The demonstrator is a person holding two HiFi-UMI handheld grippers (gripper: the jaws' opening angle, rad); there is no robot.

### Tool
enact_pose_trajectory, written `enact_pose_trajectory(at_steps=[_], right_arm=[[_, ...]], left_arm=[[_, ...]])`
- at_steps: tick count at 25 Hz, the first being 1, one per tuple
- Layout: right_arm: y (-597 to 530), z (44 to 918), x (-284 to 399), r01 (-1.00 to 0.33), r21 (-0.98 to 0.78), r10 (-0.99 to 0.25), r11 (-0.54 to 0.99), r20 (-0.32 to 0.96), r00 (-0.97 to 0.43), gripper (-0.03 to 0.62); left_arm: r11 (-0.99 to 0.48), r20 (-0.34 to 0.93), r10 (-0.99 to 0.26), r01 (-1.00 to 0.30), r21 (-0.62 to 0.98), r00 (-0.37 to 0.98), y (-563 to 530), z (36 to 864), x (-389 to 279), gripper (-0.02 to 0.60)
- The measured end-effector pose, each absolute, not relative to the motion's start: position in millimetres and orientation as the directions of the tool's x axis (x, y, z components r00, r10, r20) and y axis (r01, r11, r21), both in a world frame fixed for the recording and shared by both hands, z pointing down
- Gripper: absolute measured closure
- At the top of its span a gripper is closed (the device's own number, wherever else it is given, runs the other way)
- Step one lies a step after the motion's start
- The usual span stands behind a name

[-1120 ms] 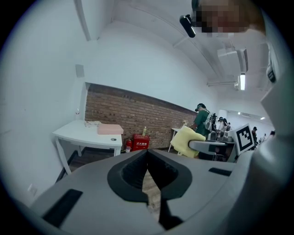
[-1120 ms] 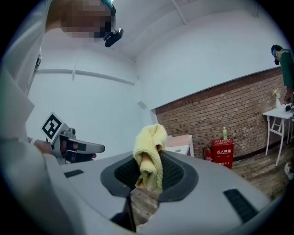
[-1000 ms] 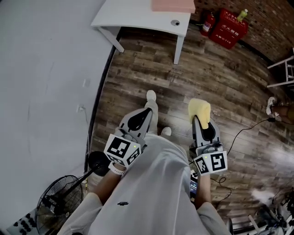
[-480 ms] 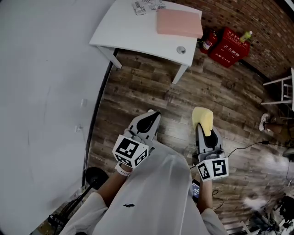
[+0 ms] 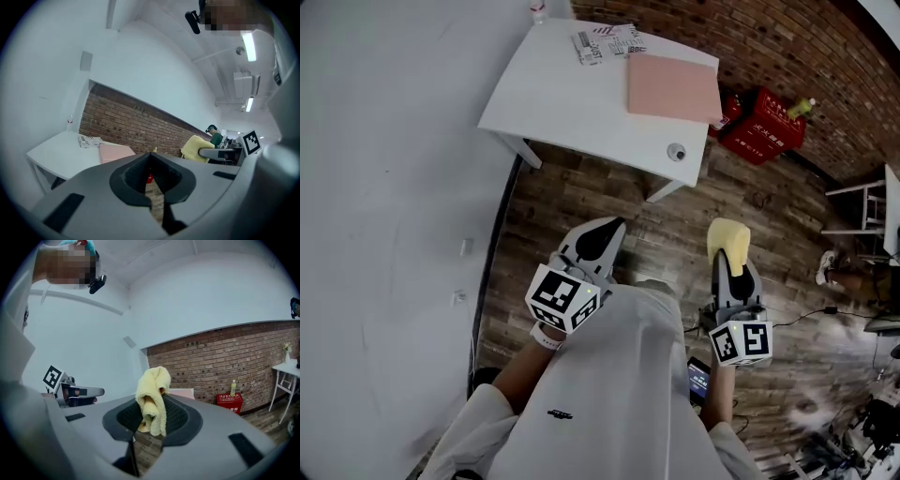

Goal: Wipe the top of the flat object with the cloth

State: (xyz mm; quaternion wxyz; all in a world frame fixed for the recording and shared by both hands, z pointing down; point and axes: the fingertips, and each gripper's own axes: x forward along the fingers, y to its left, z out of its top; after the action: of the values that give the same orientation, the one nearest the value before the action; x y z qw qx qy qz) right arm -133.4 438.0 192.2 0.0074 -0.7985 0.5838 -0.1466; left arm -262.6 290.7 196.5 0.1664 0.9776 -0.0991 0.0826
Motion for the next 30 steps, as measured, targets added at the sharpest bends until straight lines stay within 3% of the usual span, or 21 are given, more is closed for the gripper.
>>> enact_pose_trajectory(at_steps=[11, 30], right_arm=[[371, 214, -82, -0.931, -0.219, -0.938, -0.293, 0.252, 0.237, 0.505], [226, 232, 118, -0.964, -0.242, -0.974, -0.115, 0.220, 0.061, 0.505]], left_arm=[[-0.916, 0.229, -0.164, -0.235, 0.326, 0.959, 233, 215, -208, 0.565], [-0.908, 0.305, -0.237, -0.322, 0.269, 0.922, 130, 218, 2, 0.564]])
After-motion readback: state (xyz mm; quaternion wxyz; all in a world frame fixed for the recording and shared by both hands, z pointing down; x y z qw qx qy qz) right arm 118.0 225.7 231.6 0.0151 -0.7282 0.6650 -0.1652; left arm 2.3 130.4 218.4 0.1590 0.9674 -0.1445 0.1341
